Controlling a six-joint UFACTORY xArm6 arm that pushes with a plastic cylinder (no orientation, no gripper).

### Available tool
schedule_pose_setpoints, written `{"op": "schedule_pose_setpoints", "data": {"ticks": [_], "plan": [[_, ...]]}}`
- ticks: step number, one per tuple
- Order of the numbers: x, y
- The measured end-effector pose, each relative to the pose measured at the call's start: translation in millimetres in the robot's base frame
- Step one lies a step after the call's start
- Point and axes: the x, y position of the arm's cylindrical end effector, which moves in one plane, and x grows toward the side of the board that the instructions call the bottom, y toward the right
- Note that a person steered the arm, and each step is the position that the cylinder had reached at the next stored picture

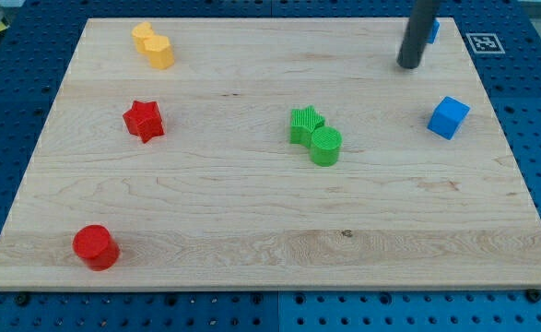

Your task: Push the blue triangle slightly left

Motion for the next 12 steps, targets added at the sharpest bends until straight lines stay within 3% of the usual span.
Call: {"op": "schedule_pose_setpoints", "data": {"ticks": [2,4,5,12], "plan": [[-20.2,90.6],[-94.0,93.6],[-88.0,47.3],[-79.7,39.6]]}}
